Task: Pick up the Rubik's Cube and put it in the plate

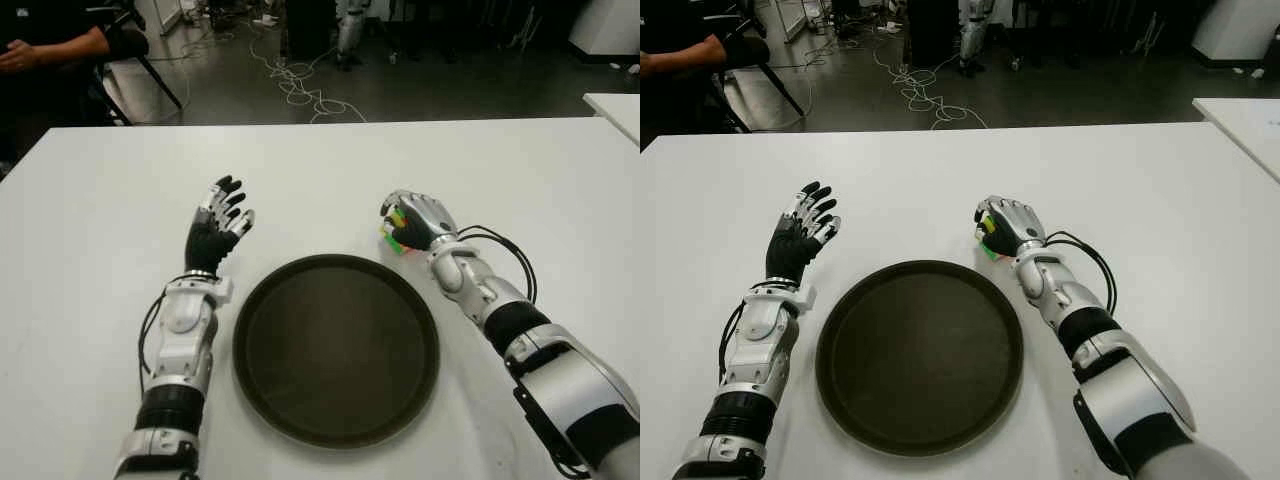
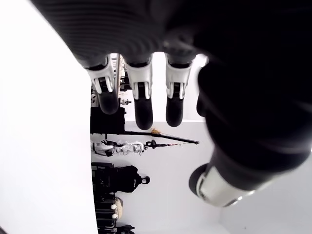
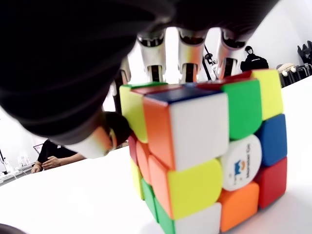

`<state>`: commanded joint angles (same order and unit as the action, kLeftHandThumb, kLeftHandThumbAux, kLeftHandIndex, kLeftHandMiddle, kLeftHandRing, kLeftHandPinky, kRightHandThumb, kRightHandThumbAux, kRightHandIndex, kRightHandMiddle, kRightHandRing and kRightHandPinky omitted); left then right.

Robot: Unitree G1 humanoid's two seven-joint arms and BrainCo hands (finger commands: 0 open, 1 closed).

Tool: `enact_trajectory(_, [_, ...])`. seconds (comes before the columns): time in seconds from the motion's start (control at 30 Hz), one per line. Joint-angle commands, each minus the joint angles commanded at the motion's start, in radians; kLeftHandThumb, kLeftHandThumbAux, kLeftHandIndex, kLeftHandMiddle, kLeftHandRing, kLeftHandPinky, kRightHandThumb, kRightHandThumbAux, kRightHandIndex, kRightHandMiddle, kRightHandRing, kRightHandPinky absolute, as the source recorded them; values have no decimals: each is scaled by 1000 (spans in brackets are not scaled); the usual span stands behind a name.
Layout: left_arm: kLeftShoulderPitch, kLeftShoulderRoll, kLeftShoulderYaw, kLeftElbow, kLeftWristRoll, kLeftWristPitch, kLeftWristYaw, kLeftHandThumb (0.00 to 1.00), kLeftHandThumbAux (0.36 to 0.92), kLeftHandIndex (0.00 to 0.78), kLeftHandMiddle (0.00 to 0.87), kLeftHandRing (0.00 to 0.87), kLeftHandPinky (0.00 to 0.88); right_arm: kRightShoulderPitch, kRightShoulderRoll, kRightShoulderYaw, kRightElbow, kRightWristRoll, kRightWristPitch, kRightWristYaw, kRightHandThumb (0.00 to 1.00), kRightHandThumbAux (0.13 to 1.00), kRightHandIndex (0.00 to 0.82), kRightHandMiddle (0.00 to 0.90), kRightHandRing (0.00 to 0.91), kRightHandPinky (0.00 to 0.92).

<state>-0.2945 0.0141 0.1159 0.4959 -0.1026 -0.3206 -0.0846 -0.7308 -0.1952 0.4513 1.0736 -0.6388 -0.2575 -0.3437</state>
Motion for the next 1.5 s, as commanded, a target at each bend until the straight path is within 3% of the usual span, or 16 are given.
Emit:
enact_trajectory(1.27, [0, 0, -2, -7, 3, 10, -5, 0, 814, 116, 145, 115, 87, 2, -5, -2, -22, 8, -1, 25, 845, 684, 425, 483, 695, 742])
enact_trajectory(1.5, [3, -5, -3, -13, 3, 5, 1, 0, 831, 122, 149, 118, 92, 6, -8, -6, -39, 8, 3, 21, 844, 683, 429, 486, 740, 770])
